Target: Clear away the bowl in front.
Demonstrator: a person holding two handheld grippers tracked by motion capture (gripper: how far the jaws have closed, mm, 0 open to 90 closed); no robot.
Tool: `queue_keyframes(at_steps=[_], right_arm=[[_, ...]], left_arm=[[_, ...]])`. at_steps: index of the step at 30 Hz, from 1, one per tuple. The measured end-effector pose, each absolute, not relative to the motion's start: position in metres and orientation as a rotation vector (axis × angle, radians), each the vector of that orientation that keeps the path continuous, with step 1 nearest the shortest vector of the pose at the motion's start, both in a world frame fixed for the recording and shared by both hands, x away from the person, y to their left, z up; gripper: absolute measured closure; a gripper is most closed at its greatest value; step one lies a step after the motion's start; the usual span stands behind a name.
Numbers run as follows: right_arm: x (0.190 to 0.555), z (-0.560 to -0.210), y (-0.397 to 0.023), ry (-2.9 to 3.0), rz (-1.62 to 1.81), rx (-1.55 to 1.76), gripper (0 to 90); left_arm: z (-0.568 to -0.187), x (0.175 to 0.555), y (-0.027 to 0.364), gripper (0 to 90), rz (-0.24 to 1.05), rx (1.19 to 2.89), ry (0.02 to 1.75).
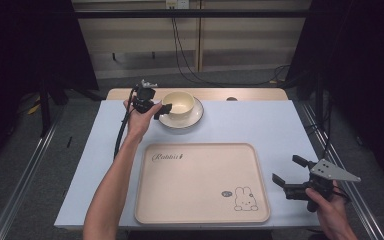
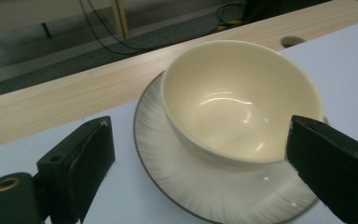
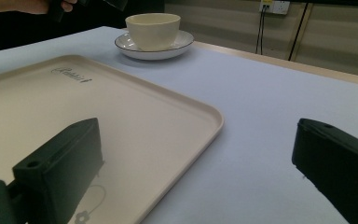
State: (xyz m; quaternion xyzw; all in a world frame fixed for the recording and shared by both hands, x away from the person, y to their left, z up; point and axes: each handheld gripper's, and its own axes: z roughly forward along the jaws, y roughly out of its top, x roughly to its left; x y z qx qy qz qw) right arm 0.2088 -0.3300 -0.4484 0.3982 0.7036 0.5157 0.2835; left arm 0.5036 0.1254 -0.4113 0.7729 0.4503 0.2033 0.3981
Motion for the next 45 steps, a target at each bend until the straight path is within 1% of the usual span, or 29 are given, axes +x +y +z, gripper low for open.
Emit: queue_keyframes(at_steps=[4,5,7,10,13,15,16,17,18,20,22,24,27,29,32,35,37,38,40,42,45], right_arm=[[0.209,-0.449,-0.328,1.896,1.384,1.074,1.4],[0.209,-0.449,-0.328,1.896,1.390,1.078,1.4],[0.209,-0.449,-0.328,1.894,1.391,1.076,1.4],[0.209,-0.449,-0.329,1.887,1.383,1.074,1.4],[0.209,-0.449,-0.329,1.895,1.384,1.069,1.4],[0.209,-0.449,-0.329,1.891,1.383,1.070,1.4],[0.209,-0.449,-0.329,1.886,1.384,1.074,1.4],[0.209,-0.449,-0.329,1.886,1.384,1.074,1.4],[0.209,-0.449,-0.329,1.889,1.384,1.070,1.4],[0.209,-0.449,-0.328,1.893,1.390,1.072,1.4],[0.209,-0.449,-0.328,1.893,1.389,1.071,1.4],[0.209,-0.449,-0.329,1.893,1.381,1.066,1.4],[0.209,-0.449,-0.329,1.895,1.381,1.065,1.4],[0.209,-0.449,-0.329,1.895,1.380,1.067,1.4],[0.209,-0.449,-0.329,1.896,1.381,1.068,1.4],[0.209,-0.449,-0.329,1.894,1.383,1.063,1.4],[0.209,-0.449,-0.329,1.892,1.379,1.064,1.5],[0.209,-0.449,-0.329,1.899,1.375,1.059,1.6],[0.209,-0.449,-0.330,1.892,1.376,1.060,1.6],[0.209,-0.449,-0.330,1.892,1.374,1.061,1.6],[0.209,-0.449,-0.330,1.899,1.374,1.058,1.6]], left_arm=[[-0.414,0.514,0.121,7.5,0.539,2.002,1.140],[-0.416,0.517,0.119,6.5,0.515,1.976,1.156],[-0.418,0.521,0.117,7.0,0.523,1.974,1.173],[-0.419,0.527,0.115,7.2,0.529,2.041,1.177],[-0.424,0.531,0.110,10.4,0.518,2.014,1.200],[-0.427,0.533,0.108,12.6,0.532,2.040,1.196],[-0.429,0.534,0.107,12.0,0.538,2.025,1.205],[-0.430,0.536,0.107,12.2,0.519,2.033,1.212],[-0.432,0.537,0.105,13.6,0.518,2.003,1.224],[-0.432,0.538,0.105,14.6,0.521,2.025,1.224],[-0.433,0.541,0.104,15.2,0.493,2.044,1.236],[-0.435,0.542,0.100,17.0,0.498,2.028,1.251],[-0.437,0.544,0.098,16.9,0.474,2.036,1.265],[-0.441,0.547,0.098,20.7,0.439,2.062,1.306],[-0.445,0.549,0.098,23.4,0.421,2.060,1.338],[-0.449,0.551,0.099,27.5,0.392,2.066,1.328],[-0.451,0.551,0.098,32.9,0.391,2.076,1.351],[-0.453,0.552,0.098,33.5,0.374,2.060,1.360],[-0.454,0.553,0.099,38.0,0.371,2.079,1.366],[-0.455,0.553,0.098,39.4,0.363,2.080,1.371],[-0.453,0.552,0.096,47.5,0.355,2.082,1.366]])
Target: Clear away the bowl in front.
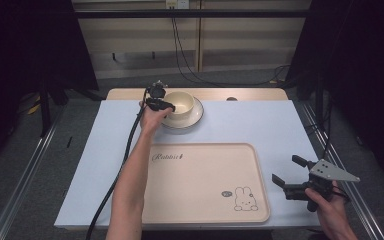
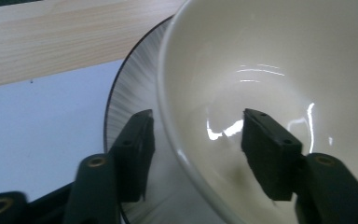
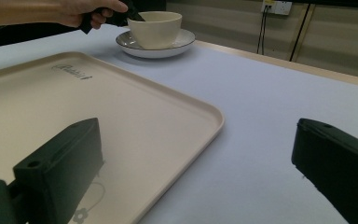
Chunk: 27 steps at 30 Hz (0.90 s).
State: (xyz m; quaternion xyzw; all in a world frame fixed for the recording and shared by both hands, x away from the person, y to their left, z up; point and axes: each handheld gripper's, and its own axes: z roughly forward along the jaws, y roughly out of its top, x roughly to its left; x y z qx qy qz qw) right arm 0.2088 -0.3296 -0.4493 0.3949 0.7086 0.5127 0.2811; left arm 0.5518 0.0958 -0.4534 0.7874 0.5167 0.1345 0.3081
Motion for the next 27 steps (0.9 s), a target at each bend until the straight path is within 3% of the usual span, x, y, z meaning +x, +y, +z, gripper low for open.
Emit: queue_keyframes(at_steps=[14,20,27], right_arm=[[0.2096,-0.4501,-0.3297,1.896,1.372,1.052,1.8],[0.2098,-0.4500,-0.3301,1.894,1.373,1.054,1.8],[0.2097,-0.4500,-0.3307,1.891,1.369,1.063,1.8]], left_arm=[[-0.4524,0.5536,0.0958,61.4,0.286,2.057,1.443],[-0.4506,0.5549,0.0933,72.9,0.278,2.039,1.471],[-0.4506,0.5549,0.0943,75.8,0.258,2.012,1.508]])
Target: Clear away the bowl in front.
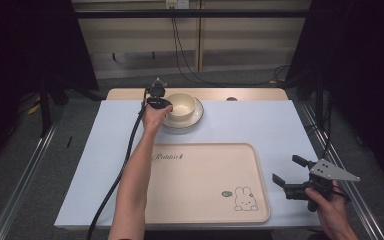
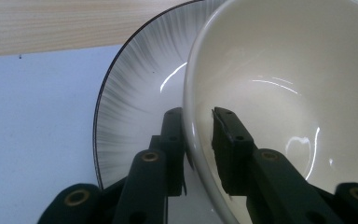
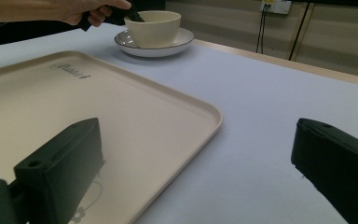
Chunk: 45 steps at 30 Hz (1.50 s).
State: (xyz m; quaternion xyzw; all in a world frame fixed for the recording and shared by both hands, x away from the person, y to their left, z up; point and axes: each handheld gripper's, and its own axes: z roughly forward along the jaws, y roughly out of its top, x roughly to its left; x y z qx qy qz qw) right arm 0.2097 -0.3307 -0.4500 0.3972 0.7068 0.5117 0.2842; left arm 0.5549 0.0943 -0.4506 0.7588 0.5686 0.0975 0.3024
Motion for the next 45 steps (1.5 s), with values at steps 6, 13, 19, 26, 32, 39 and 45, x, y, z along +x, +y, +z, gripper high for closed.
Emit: queue_keyframes(at_steps=[6,13,19,26,32,39,45], right_arm=[[0.210,-0.450,-0.331,1.896,1.374,1.064,1.8],[0.210,-0.450,-0.331,1.895,1.373,1.063,1.8],[0.210,-0.450,-0.331,1.895,1.375,1.065,1.9],[0.210,-0.450,-0.331,1.894,1.377,1.063,1.9],[0.209,-0.450,-0.331,1.891,1.382,1.060,1.8],[0.209,-0.449,-0.331,1.885,1.391,1.060,1.8],[0.209,-0.449,-0.331,1.884,1.392,1.058,1.8]], left_arm=[[-0.450,0.553,0.093,82.9,0.222,1.960,1.508],[-0.449,0.553,0.099,82.9,0.170,1.915,1.520],[-0.446,0.552,0.098,82.9,0.170,1.904,1.523],[-0.443,0.551,0.100,82.8,0.164,1.887,1.525],[-0.434,0.549,0.108,82.8,0.175,1.876,1.516],[-0.427,0.544,0.113,82.7,0.182,1.855,1.505],[-0.414,0.538,0.121,82.8,0.188,1.852,1.467]])
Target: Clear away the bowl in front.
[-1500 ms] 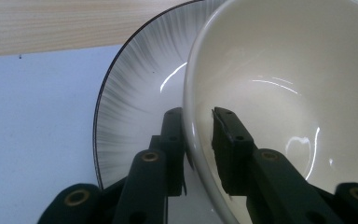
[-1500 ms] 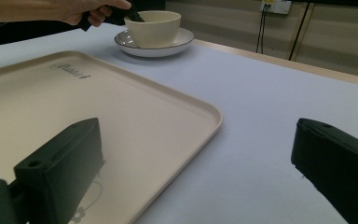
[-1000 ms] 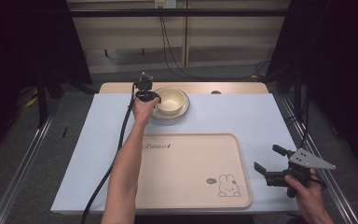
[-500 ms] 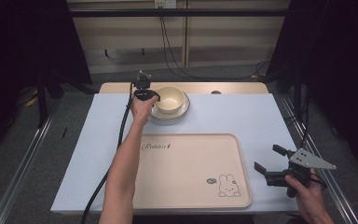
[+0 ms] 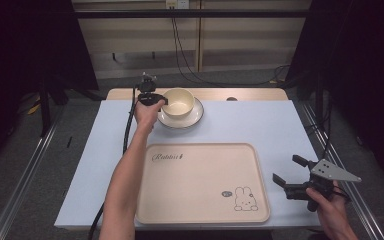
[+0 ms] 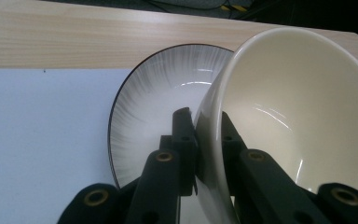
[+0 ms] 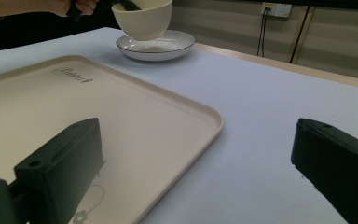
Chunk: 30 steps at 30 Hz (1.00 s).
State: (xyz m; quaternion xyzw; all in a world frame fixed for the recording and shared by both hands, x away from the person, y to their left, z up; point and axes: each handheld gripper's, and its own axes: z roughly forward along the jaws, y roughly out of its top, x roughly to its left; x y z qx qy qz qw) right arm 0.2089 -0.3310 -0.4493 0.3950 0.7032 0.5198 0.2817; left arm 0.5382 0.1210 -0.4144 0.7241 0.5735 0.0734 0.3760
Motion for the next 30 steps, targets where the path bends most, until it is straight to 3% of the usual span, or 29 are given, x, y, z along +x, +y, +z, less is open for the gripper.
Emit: queue_keyframes(at_steps=[30], right_arm=[[0.208,-0.448,-0.331,1.861,1.426,1.031,1.9]], left_arm=[[-0.375,0.497,0.126,82.7,0.167,1.888,1.287]])
